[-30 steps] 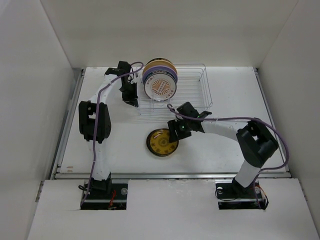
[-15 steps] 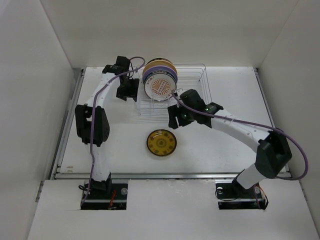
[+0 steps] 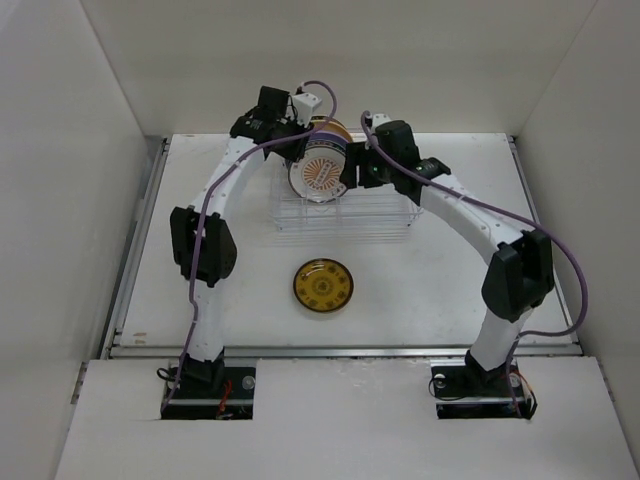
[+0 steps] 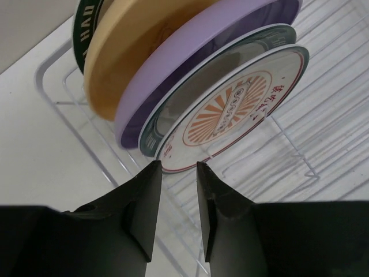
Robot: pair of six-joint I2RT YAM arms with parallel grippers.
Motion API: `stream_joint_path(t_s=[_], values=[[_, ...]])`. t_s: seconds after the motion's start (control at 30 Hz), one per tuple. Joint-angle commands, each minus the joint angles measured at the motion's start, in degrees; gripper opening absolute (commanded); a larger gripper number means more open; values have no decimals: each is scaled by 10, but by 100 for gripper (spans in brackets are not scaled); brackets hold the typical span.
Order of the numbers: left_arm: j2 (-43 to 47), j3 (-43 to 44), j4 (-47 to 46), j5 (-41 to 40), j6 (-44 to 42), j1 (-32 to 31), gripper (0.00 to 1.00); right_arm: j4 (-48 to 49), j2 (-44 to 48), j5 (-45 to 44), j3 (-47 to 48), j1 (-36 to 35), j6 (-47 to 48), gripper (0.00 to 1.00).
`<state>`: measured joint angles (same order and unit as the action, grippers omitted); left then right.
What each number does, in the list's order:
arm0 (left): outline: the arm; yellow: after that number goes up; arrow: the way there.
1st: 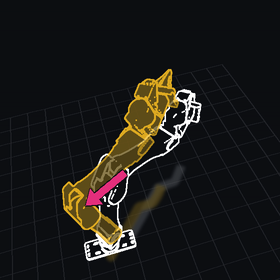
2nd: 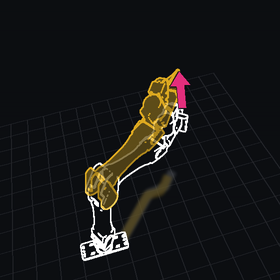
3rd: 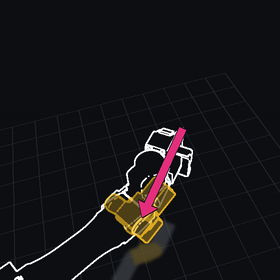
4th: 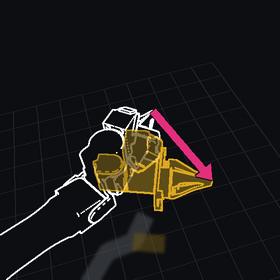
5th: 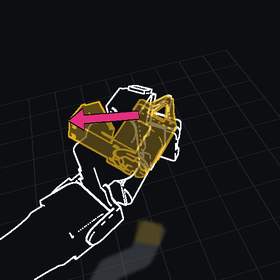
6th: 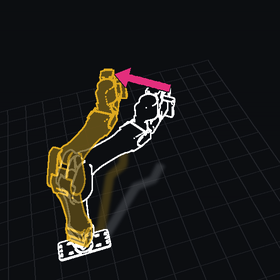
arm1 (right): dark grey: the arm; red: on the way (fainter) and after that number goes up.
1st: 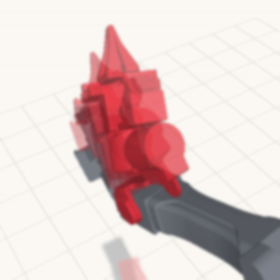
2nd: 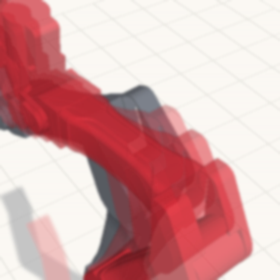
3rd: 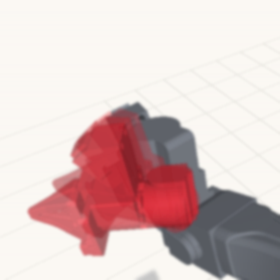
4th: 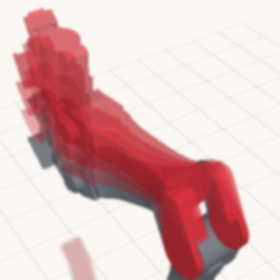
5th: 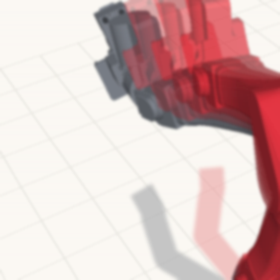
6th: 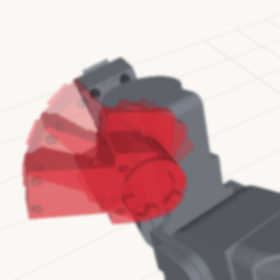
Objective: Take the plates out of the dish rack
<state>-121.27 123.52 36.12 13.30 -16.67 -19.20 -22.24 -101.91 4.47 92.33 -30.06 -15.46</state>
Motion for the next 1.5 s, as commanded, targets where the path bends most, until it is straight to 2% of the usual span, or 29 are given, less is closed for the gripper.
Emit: stream_joint_path(t_s=[0.0,0.17,0.23,0.3,0.53,0.8,1.03,1.2,1.37,1.47], values=[[-9,16,-44,6,-43,-8,26,18,-3,7,32,28,-16,67],[-29,16,-56,1,-38,-8,23,18,25,-10,-22,55,-16,67],[-43,22,-61,-8,-32,-8,24,25,37,-22,-41,65,-28,67],[-53,36,-61,-15,-32,-8,30,31,59,-31,-71,83,-34,67],[-52,35,-51,-31,-37,-8,30,31,104,-41,-120,119,-34,67],[-26,70,-26,-49,-68,-8,42,13,109,-30,-131,129,-29,67],[-26,54,-32,-73,-74,-8,52,-30,120,-126,-112,163,-67,67],[-26,42,-32,-73,-68,-8,52,-61,96,-177,-93,170,-67,67],[-20,36,-37,-68,-68,-8,52,-67,63,-184,-88,170,-67,67],[-33,36,-37,-61,-59,-8,46,-55,47,-198,-95,175,-67,67]])
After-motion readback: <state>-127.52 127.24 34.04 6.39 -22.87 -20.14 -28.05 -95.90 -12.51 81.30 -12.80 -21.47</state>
